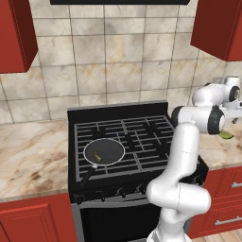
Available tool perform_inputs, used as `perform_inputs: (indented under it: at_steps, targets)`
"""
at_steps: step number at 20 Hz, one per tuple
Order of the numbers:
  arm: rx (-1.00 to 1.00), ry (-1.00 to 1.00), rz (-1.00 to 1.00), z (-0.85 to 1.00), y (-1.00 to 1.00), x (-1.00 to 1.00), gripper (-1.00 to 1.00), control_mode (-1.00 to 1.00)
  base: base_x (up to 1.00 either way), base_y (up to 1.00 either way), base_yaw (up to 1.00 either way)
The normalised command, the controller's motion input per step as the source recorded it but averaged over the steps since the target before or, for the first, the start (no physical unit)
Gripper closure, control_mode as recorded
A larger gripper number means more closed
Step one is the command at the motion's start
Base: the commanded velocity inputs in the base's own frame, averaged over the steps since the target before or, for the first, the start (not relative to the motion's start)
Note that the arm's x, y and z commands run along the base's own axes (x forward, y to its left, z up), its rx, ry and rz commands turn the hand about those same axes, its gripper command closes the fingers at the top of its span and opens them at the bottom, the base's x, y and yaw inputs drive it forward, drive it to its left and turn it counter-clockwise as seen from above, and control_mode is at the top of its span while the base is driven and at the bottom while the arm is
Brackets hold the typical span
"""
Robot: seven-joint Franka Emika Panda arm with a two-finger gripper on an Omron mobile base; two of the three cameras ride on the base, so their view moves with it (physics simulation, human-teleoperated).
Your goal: Put the mushroom and lemon wedge in the pan. Then turn on the front left burner and set the heat to medium.
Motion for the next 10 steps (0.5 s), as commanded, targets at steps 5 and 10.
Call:
perform_inputs:
  at_steps: [5,10]
  targets:
    - [0.00,0.00,-0.02,-0.14,-0.06,0.34,-1.00,-1.00,0.00,0.00,0.00]
    - [0.00,0.00,-0.05,-0.21,-0.20,0.27,-1.00,-1.00,0.00,0.00,0.00]
